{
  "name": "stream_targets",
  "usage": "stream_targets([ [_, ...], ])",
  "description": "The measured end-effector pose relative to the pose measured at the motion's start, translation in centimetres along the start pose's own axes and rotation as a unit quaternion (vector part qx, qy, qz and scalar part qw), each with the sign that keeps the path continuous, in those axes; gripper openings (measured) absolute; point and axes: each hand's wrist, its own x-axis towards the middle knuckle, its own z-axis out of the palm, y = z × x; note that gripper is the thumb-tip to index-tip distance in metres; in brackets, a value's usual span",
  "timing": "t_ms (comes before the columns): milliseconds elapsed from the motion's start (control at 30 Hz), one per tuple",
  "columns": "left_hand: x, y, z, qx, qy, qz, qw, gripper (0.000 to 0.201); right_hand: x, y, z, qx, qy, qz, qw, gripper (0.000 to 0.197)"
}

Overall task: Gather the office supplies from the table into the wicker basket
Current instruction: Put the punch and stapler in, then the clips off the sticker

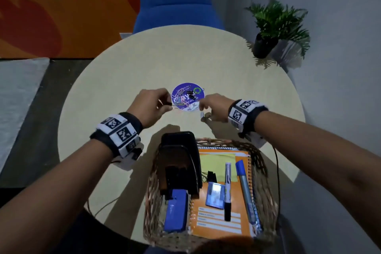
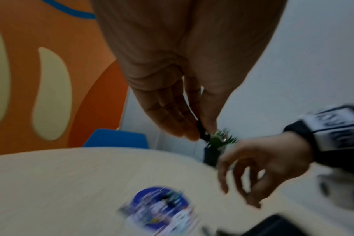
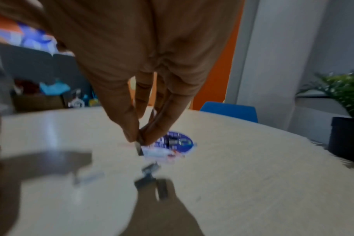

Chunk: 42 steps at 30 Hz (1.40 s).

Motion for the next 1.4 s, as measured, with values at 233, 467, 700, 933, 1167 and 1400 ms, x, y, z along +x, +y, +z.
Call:
stream_targets([
  [233, -6.5, 8.2, 1.3, -0.083, -0.103, 0.086, 0.987, 0.003, -7.8, -0.9, -1.1, 0.233, 0.022, -0.009, 0.972, 0.027],
  [467, -8.0, 7.4, 3.4, -0.134, -0.094, 0.035, 0.986, 0.014, -11.1, -1.9, 1.3, 0.383, -0.031, 0.002, 0.923, 0.034],
  [700, -4.6, 4.2, 0.8, -0.082, -0.053, -0.012, 0.995, 0.012, -11.0, -2.1, 3.5, 0.394, -0.072, 0.010, 0.916, 0.031],
  [933, 4.4, -0.5, 1.5, 0.161, -0.182, 0.025, 0.970, 0.024, -5.1, 1.3, -0.1, 0.166, 0.081, 0.091, 0.979, 0.021],
  [1167, 9.7, -0.6, 8.6, 0.152, -0.232, 0.080, 0.957, 0.026, 2.0, 3.2, 1.9, 0.049, -0.042, 0.167, 0.984, 0.012],
  [1400, 11.4, 0.0, 12.7, 0.114, -0.219, 0.079, 0.966, 0.027, 3.6, 3.4, 2.6, 0.000, -0.041, 0.154, 0.987, 0.019],
])
